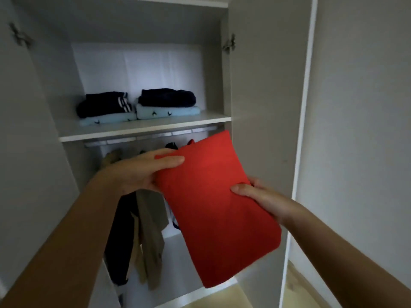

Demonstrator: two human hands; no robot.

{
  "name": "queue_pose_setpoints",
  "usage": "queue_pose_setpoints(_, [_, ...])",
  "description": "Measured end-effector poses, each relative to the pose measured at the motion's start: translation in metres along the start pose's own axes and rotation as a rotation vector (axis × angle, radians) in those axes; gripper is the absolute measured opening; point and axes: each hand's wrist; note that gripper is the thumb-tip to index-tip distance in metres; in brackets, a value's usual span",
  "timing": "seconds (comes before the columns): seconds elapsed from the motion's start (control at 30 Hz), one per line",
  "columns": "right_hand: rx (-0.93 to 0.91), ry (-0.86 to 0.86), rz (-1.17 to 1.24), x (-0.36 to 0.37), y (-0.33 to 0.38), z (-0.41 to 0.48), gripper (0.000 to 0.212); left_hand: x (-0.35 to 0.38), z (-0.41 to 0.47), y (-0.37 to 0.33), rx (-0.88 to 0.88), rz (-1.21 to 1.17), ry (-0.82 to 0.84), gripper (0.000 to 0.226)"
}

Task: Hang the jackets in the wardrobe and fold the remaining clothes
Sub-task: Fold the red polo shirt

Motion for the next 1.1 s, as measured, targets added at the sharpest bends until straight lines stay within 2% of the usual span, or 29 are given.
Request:
queue_pose_setpoints(0.07, [-0.005,0.085,-0.034,-0.004,0.01,0.056,0.03,-0.034,0.025,-0.007,-0.063,0.114,0.005,0.094])
queue_pose_setpoints(0.13, [-0.016,0.161,-0.094,-0.008,0.024,0.114,0.021,-0.059,0.058,-0.013,-0.136,0.186,-0.002,0.092])
queue_pose_setpoints(0.17, [-0.021,0.188,-0.14,-0.011,0.032,0.144,0.02,-0.07,0.076,-0.015,-0.17,0.193,-0.05,0.085])
queue_pose_setpoints(0.23, [-0.017,0.226,-0.18,-0.017,0.05,0.2,0.017,-0.096,0.113,-0.018,-0.209,0.187,-0.254,0.054])
queue_pose_setpoints(0.3, [0.005,0.367,-0.206,-0.023,0.062,0.254,0.022,-0.128,0.141,-0.014,-0.19,0.136,-0.444,0.03])
queue_pose_setpoints(0.4, [0.113,0.644,-0.353,-0.029,0.074,0.331,0.045,-0.18,0.161,-0.006,-0.137,0.113,-0.587,0.015])
queue_pose_setpoints(0.5, [0.12,0.736,-0.481,-0.022,0.084,0.395,0.042,-0.225,0.167,0.003,-0.148,0.066,-0.716,0.01])
queue_pose_setpoints(0.57, [0.075,0.686,-0.413,-0.013,0.09,0.432,0.033,-0.257,0.172,0.012,-0.176,0.032,-0.783,0.012])
queue_pose_setpoints(0.7, [0.053,0.463,-0.033,0.02,0.089,0.505,0.023,-0.321,0.187,0.034,-0.275,-0.023,-0.908,0.016])
queue_pose_setpoints(0.83, [0.065,0.255,0.189,0.076,0.087,0.575,0.019,-0.389,0.217,0.052,-0.31,0.047,-1.031,0.031])
queue_pose_setpoints(1.0, [0.093,0.073,0.149,0.142,0.097,0.665,0.014,-0.475,0.255,0.07,-0.408,0.464,-1.162,0.033])
queue_pose_setpoints(1.1, [-0.02,-0.057,-0.033,0.168,0.083,0.719,0.032,-0.518,0.282,0.093,-0.47,0.664,-1.177,0.037])
Point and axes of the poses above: each hand's wrist, its own z-axis towards the middle knuckle, its own x-axis out of the palm, y = z × x, and after that the axes turned 2 degrees about y, right-handed
